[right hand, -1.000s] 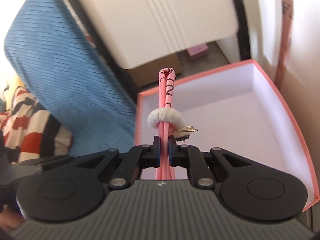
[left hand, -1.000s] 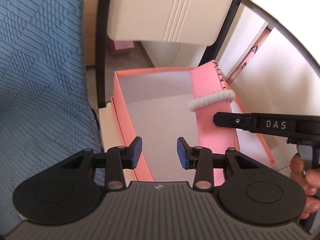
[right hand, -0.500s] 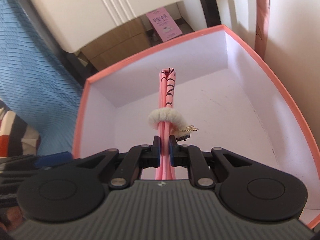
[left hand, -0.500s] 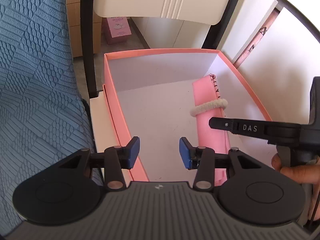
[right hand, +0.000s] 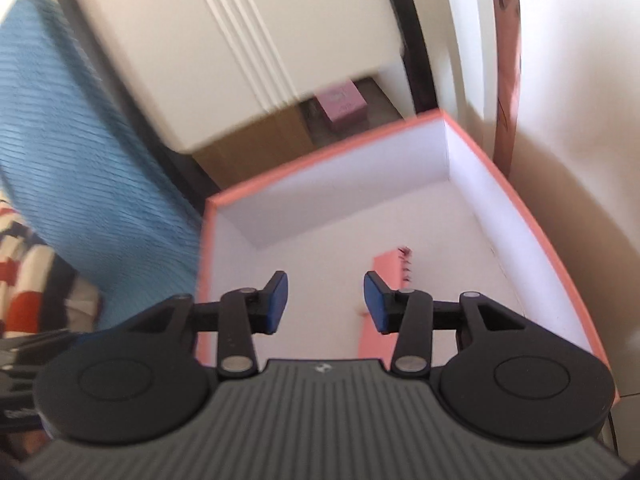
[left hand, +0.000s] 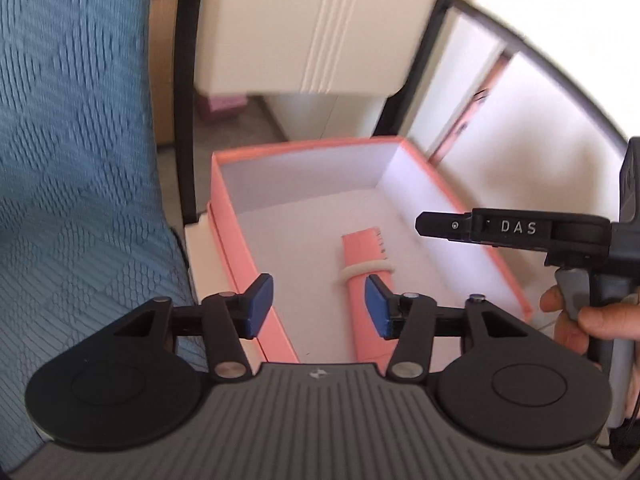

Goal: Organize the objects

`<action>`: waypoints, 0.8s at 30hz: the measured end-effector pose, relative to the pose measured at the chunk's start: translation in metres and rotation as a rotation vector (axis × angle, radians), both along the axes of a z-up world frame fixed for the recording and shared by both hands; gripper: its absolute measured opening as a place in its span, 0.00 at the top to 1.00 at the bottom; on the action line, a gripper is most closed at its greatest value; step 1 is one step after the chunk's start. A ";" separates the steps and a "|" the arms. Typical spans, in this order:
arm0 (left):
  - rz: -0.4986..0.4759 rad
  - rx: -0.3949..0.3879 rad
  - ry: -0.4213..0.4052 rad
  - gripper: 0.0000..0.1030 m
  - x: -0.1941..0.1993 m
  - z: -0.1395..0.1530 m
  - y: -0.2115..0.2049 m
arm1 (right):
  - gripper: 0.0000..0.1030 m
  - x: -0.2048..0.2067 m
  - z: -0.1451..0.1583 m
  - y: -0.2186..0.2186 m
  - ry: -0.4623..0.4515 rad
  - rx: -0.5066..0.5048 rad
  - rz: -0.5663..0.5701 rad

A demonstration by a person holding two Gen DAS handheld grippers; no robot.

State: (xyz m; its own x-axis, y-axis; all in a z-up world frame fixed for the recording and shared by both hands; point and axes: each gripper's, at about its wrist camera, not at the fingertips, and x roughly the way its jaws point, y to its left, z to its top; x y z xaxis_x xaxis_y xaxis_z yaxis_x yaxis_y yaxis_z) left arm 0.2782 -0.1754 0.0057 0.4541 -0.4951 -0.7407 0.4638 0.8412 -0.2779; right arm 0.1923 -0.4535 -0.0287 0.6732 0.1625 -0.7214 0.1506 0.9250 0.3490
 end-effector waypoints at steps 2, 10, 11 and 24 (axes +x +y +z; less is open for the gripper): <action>0.001 -0.017 -0.032 0.39 -0.010 0.016 0.008 | 0.57 -0.011 0.020 0.006 -0.034 -0.023 0.006; -0.007 -0.093 -0.127 0.26 -0.058 0.069 0.047 | 0.57 -0.066 0.073 0.030 -0.150 -0.065 0.002; -0.010 -0.097 -0.142 0.25 -0.066 0.074 0.052 | 0.57 -0.073 0.076 0.034 -0.156 -0.074 0.006; 0.035 -0.112 -0.223 0.09 -0.133 0.089 0.093 | 0.57 -0.146 0.070 0.073 -0.159 -0.100 0.033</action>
State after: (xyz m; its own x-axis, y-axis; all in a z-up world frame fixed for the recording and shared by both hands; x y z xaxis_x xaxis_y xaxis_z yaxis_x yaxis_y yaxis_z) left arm 0.1457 -0.0824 0.0948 0.6189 -0.5495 -0.5612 0.4950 0.8276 -0.2645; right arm 0.0464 -0.3803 0.0409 0.7755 0.1186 -0.6201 0.0704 0.9598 0.2716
